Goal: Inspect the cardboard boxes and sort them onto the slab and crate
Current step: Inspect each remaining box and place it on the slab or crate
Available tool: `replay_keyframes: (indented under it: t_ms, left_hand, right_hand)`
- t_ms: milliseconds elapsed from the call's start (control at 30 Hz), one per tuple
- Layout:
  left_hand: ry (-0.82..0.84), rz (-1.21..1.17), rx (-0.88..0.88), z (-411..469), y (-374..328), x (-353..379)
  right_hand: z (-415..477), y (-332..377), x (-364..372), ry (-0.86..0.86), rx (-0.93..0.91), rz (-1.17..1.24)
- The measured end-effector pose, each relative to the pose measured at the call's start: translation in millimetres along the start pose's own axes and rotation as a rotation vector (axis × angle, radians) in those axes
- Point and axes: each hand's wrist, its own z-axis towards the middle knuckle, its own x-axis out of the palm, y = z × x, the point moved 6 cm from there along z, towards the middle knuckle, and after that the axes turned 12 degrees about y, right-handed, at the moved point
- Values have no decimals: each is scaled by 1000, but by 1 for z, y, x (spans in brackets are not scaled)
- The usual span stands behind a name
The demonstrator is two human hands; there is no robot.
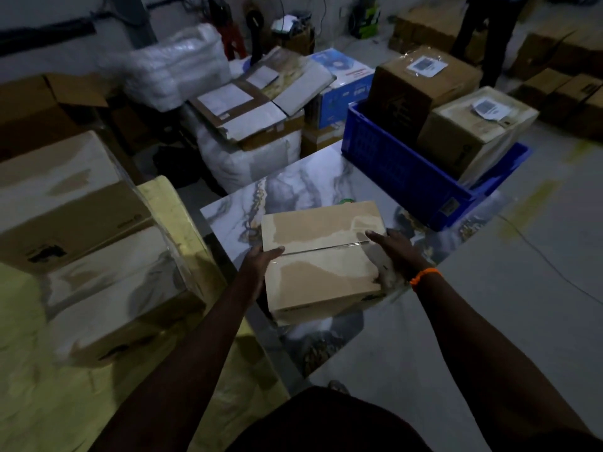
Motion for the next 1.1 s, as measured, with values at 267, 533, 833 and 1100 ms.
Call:
replay_keyframes:
  t_ms: [267, 533, 833, 1100]
  left_hand:
    - [-84, -52, 164, -5, -28, -1]
    - [-131, -296, 138, -29, -9, 9]
    - [-247, -323, 73, -32, 22, 1]
    - [-202, -210, 167, -14, -32, 12]
  right_hand:
    - [-31, 36, 3, -132, -154, 152]
    - [-74, 11, -7, -289, -129, 675]
    - [-102, -49, 3, -262, -37, 896]
    - [-88, 7, -21, -193, -135, 854]
